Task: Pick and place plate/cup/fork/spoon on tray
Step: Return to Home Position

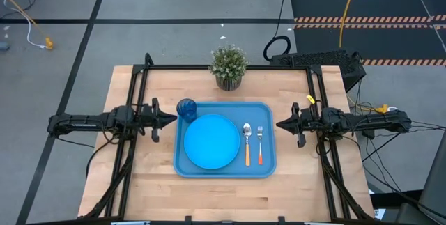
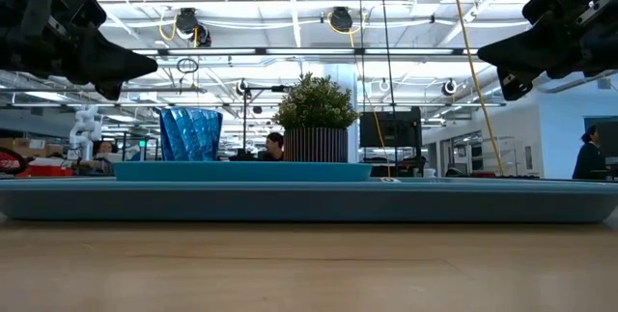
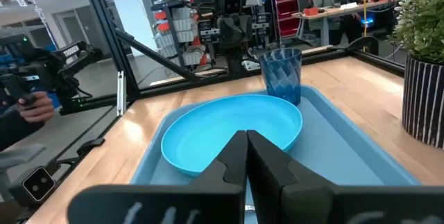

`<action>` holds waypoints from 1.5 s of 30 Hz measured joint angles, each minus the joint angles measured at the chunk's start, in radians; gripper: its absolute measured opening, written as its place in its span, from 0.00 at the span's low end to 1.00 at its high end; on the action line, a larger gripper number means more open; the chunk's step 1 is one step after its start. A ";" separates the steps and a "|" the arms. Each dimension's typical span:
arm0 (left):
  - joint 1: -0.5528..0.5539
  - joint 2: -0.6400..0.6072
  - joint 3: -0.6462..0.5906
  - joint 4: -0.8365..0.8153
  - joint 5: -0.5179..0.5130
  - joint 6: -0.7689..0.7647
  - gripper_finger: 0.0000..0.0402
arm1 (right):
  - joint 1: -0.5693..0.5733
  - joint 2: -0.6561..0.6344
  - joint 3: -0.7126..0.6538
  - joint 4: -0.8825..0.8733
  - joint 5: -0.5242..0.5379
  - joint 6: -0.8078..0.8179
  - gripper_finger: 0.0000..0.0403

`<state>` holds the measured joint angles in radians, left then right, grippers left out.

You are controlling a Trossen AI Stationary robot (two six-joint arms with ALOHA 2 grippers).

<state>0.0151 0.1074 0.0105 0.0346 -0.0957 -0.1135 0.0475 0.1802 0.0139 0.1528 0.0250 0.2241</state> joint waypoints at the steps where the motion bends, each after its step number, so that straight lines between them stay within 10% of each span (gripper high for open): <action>1: 0.000 0.000 0.000 0.003 0.000 0.016 0.08 | 0.000 0.000 0.000 0.000 0.000 0.000 0.00; 45: 0.000 0.000 0.000 0.059 0.016 0.136 0.08 | 0.000 0.000 0.000 0.000 0.000 0.000 0.00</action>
<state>0.0151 0.1074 0.0101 0.0940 -0.0795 0.0222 0.0475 0.1802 0.0139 0.1528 0.0250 0.2237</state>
